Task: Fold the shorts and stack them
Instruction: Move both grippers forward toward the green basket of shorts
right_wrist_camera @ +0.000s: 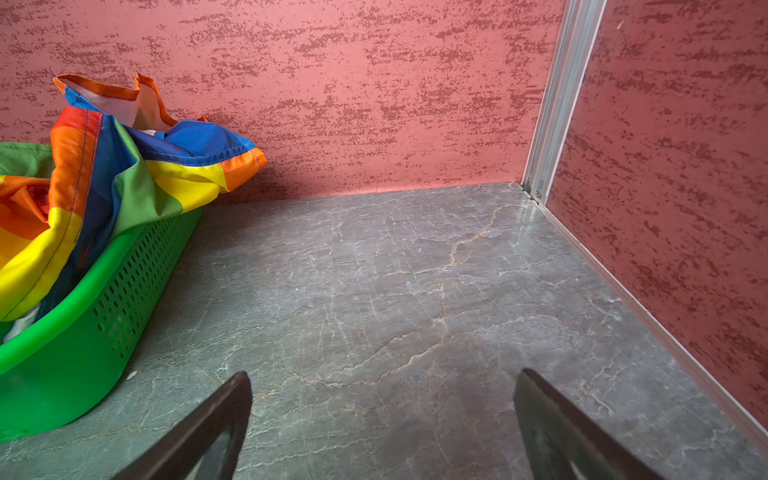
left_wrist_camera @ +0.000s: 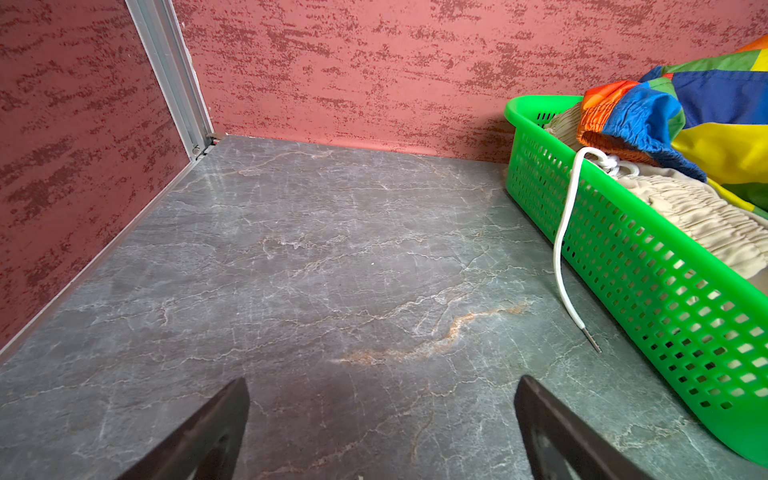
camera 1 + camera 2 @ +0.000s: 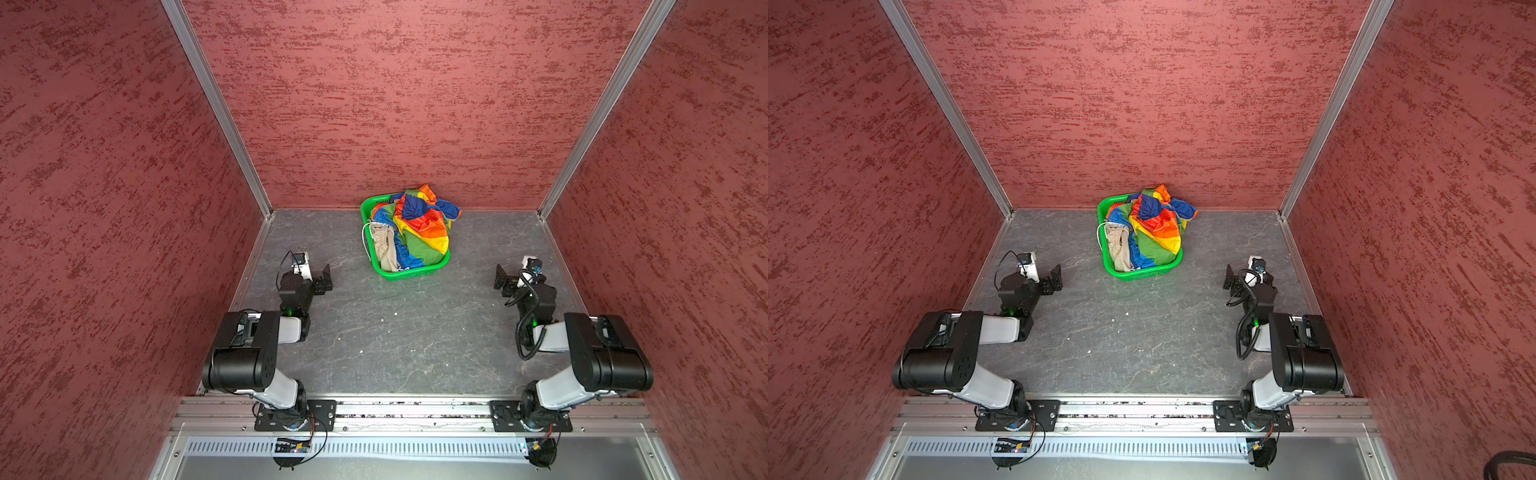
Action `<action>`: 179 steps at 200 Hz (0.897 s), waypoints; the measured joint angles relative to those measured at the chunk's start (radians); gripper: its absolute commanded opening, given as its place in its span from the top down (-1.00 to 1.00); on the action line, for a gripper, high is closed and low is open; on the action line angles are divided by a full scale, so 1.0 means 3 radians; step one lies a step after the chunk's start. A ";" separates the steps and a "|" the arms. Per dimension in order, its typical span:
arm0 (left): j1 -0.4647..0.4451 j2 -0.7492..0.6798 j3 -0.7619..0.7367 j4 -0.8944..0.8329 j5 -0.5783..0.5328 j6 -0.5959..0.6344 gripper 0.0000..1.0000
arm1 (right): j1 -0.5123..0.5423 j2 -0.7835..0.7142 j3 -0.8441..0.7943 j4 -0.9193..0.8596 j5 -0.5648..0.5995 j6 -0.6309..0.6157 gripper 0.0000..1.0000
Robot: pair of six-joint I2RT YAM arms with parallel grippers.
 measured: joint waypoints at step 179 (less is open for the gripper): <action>-0.0173 -0.0546 0.1577 -0.2454 -0.1314 -0.0910 -0.99 | 0.0727 -0.1550 0.0796 -0.2063 0.1183 0.0575 -0.98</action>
